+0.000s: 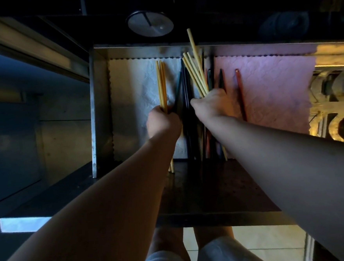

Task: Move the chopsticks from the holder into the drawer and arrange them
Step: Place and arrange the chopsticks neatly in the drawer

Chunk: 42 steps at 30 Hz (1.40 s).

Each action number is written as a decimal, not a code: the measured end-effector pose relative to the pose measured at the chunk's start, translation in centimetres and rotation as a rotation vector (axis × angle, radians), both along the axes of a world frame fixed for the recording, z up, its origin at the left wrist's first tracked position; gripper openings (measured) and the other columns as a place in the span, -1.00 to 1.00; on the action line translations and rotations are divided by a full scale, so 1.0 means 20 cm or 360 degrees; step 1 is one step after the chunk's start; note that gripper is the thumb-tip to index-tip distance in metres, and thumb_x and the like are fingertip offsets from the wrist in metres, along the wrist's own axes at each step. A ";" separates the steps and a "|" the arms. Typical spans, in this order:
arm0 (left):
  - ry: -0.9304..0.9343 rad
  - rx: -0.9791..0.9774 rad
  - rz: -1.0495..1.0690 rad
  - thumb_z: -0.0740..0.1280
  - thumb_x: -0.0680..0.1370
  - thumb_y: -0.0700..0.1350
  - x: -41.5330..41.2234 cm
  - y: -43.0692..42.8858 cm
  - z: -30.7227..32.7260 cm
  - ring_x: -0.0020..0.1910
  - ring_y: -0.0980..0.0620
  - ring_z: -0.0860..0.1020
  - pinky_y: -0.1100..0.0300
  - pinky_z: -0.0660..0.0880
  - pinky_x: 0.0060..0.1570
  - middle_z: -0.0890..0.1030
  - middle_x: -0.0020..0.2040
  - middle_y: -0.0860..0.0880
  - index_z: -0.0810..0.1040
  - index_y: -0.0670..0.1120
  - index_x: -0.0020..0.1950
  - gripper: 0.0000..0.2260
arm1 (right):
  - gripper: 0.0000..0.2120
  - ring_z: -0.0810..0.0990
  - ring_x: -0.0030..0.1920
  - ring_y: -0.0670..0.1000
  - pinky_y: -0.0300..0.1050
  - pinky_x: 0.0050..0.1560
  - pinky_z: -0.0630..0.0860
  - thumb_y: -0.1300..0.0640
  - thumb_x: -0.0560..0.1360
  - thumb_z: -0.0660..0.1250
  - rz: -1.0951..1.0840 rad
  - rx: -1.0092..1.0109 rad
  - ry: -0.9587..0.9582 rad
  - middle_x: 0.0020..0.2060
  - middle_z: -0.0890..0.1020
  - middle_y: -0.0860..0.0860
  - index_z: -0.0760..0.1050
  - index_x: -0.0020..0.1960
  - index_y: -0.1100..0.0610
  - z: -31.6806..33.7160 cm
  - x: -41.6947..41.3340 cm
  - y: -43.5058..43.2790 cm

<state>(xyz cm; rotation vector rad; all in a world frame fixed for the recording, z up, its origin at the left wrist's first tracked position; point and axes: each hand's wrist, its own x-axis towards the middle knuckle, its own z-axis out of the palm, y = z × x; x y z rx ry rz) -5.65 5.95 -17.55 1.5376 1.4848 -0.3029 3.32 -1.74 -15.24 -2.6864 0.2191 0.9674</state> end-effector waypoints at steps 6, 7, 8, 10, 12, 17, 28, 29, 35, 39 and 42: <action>0.0008 -0.0002 -0.0012 0.29 0.47 -0.16 0.00 0.00 0.01 -0.21 -0.06 0.59 0.23 0.38 -0.36 0.58 -0.24 -0.01 0.62 -0.06 0.00 -0.83 | -0.63 0.60 0.15 0.11 -0.13 0.19 0.46 -0.09 0.50 0.23 0.0048 0.0081 -0.0050 0.04 0.66 0.10 0.58 0.14 0.13 0.01 -0.02 -0.03; 0.0008 -0.0008 -0.0009 0.29 0.47 -0.17 0.00 0.00 0.01 -0.22 -0.06 0.59 0.22 0.38 -0.36 0.57 -0.26 -0.01 0.62 -0.06 0.00 -0.83 | -0.63 0.56 0.22 0.12 -0.13 0.21 0.43 -0.08 0.52 0.22 0.0076 0.0097 -0.0041 0.11 0.64 0.09 0.57 0.19 0.11 0.02 -0.02 -0.04; 0.0013 -0.0017 -0.0003 0.29 0.47 -0.17 0.00 0.00 0.01 -0.23 -0.06 0.58 0.22 0.39 -0.37 0.56 -0.27 0.00 0.63 -0.06 0.00 -0.83 | -0.62 0.49 0.31 0.13 -0.12 0.25 0.40 -0.06 0.54 0.22 0.0110 0.0111 -0.0034 0.23 0.59 0.08 0.53 0.25 0.11 0.03 -0.01 -0.05; 0.0035 -0.0038 -0.0004 0.28 0.46 -0.17 0.00 -0.01 0.02 -0.20 -0.09 0.62 0.18 0.50 -0.30 0.59 -0.26 -0.02 0.64 -0.07 -0.01 -0.82 | -0.57 0.40 0.39 0.17 -0.10 0.29 0.42 -0.07 0.53 0.22 0.0117 0.0179 -0.0072 0.40 0.43 0.09 0.49 0.30 0.13 0.03 -0.02 -0.07; 0.0040 -0.0050 0.0000 0.28 0.44 -0.17 0.01 -0.01 0.01 -0.15 -0.15 0.66 0.08 0.59 -0.17 0.62 -0.25 -0.05 0.65 -0.08 -0.03 -0.81 | -0.46 0.45 0.35 0.22 -0.06 0.27 0.49 -0.18 0.45 0.19 0.0074 0.0264 -0.0151 0.38 0.45 0.15 0.53 0.24 0.17 0.01 -0.03 -0.09; 0.0058 -0.0070 -0.0011 0.28 0.48 -0.14 0.03 -0.02 0.03 -0.05 -0.22 0.66 0.03 0.59 -0.11 0.68 -0.10 -0.20 0.66 -0.13 0.01 -0.80 | -0.64 0.65 -0.03 0.22 -0.02 -0.01 0.58 -0.05 0.56 0.26 -0.0067 0.0391 -0.0260 -0.03 0.66 0.21 0.54 0.14 0.22 0.01 0.02 -0.17; -0.0067 -0.0230 -0.0026 0.32 0.54 -0.15 0.11 -0.17 0.10 -0.28 -0.14 0.61 0.15 0.47 -0.26 0.56 -0.34 -0.08 0.62 -0.08 -0.15 -0.89 | -0.75 0.43 -0.50 0.06 -0.13 -0.46 0.41 0.05 0.52 0.33 -0.0514 0.0759 -0.0085 -0.48 0.43 0.01 0.37 -0.30 0.06 0.07 0.09 -0.34; -0.0082 -0.0242 -0.0075 0.32 0.55 -0.13 0.12 -0.19 0.10 -0.32 -0.10 0.58 0.15 0.48 -0.25 0.56 -0.34 -0.05 0.62 -0.06 -0.12 -0.90 | -0.77 0.40 -0.53 0.04 -0.16 -0.48 0.37 0.09 0.52 0.32 -0.0581 0.0820 -0.0033 -0.49 0.43 0.01 0.39 -0.29 0.06 0.07 0.08 -0.35; -0.0122 -0.0228 -0.0070 0.32 0.55 -0.10 0.16 -0.25 0.13 -0.20 -0.13 0.63 0.09 0.54 -0.16 0.65 -0.24 -0.12 0.64 -0.06 0.10 -0.82 | -0.80 0.39 -0.71 -0.10 -0.33 -0.65 0.34 0.15 0.56 0.30 -0.0798 0.1018 0.0212 -0.68 0.45 -0.05 0.45 -0.24 0.16 0.11 0.08 -0.37; -0.0149 -0.0368 -0.0008 0.34 0.57 -0.11 0.16 -0.26 0.16 -0.51 0.07 0.42 0.24 0.36 -0.34 0.45 -0.55 0.08 0.62 -0.03 -0.07 -0.92 | -0.79 0.40 -0.71 -0.07 -0.31 -0.65 0.35 0.11 0.58 0.27 -0.0866 0.1117 0.0290 -0.68 0.46 -0.04 0.48 -0.17 0.19 0.14 0.09 -0.39; -0.0139 -0.0408 -0.0022 0.34 0.58 -0.09 0.16 -0.25 0.19 -0.46 0.01 0.54 0.26 0.36 -0.37 0.56 -0.39 -0.09 0.62 -0.01 0.17 -0.81 | -0.80 0.38 -0.68 -0.07 -0.29 -0.62 0.34 0.08 0.57 0.29 -0.0790 0.1094 0.0350 -0.62 0.49 -0.06 0.52 -0.04 0.23 0.15 0.10 -0.41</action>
